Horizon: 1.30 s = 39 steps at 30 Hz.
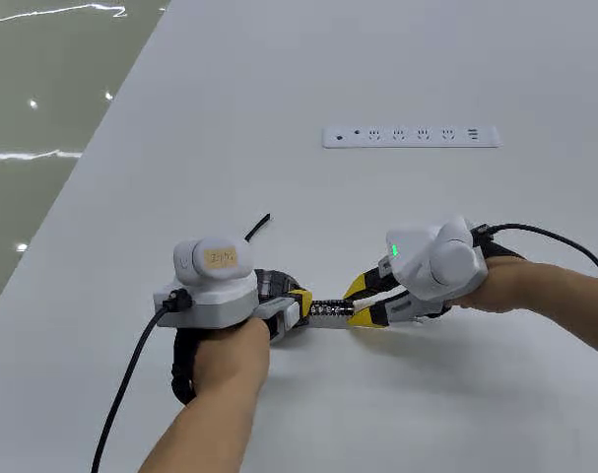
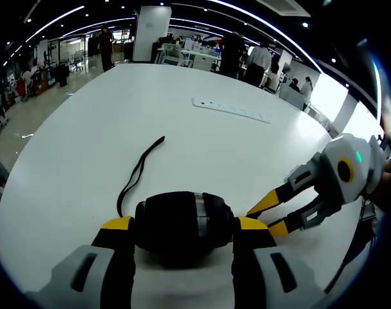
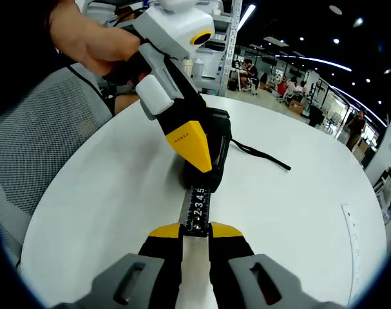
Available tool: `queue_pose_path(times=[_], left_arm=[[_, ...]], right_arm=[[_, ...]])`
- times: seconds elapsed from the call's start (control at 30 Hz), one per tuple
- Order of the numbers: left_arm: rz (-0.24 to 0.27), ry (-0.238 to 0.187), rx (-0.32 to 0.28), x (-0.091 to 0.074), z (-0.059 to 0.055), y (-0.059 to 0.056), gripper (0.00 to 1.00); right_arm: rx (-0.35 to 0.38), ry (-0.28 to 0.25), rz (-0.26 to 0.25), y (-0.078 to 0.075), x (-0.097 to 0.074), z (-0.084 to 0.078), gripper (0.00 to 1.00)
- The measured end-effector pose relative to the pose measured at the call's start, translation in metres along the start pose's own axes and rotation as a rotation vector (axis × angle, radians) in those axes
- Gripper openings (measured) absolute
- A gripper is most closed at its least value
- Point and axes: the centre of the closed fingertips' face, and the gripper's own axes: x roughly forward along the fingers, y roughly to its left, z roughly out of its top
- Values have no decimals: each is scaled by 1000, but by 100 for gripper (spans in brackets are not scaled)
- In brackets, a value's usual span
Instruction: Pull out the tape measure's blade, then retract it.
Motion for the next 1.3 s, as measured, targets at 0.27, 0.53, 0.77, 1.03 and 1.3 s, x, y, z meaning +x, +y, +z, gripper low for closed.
queue_pose_path(times=[0.27, 0.53, 0.77, 1.03, 1.3], left_arm=[[-2, 0, -4, -1, 0, 0, 56], [-3, 0, -4, -1, 1, 0, 57], [-4, 0, -5, 0, 1, 0, 56], [-4, 0, -4, 0, 0, 0, 56], [-4, -2, -7, 0, 0, 0, 57]], right_arm=[[-3, 0, 2, -1, 3, 4, 15], [-2, -1, 3, -1, 7, 6, 15], [-4, 0, 6, -3, 11, 9, 15], [-2, -2, 5, -2, 14, 11, 15], [-3, -2, 4, -3, 17, 13, 15]])
